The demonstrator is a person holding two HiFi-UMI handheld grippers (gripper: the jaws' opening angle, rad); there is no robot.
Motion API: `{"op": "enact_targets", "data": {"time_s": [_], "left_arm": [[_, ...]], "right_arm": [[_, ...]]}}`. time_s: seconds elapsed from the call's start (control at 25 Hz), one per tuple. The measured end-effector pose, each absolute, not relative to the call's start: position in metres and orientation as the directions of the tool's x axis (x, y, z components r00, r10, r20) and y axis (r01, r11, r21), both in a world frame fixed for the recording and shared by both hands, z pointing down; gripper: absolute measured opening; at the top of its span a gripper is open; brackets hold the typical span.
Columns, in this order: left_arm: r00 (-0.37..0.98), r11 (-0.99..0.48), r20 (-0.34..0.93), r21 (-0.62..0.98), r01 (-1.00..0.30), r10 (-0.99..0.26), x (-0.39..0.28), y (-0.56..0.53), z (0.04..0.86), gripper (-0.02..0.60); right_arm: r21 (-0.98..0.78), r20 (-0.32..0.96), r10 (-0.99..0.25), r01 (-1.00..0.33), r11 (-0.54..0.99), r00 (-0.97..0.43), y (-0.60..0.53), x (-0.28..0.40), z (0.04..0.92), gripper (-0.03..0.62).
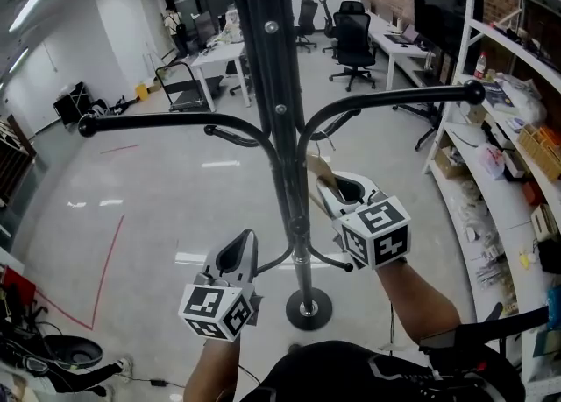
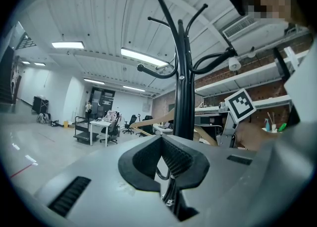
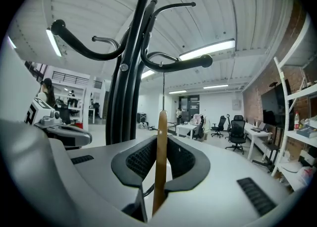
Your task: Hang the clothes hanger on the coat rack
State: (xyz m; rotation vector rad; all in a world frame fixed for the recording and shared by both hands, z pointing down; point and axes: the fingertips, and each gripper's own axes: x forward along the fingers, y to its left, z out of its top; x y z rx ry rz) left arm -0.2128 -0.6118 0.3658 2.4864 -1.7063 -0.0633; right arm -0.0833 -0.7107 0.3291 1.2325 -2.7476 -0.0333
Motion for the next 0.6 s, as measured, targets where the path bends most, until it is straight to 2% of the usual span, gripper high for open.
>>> {"op": "enact_targets", "data": {"time_s": [0.6], "left_arm": [[0.364, -0.359, 0.029, 0.108, -0.927, -0.931, -0.207, -0.600, 0.361, -0.009]], "right_arm": [[0.126, 0.069, -0.743, -0.733, 0.668, -0.666, -0.701, -0.080, 0.323, 0.066]]}}
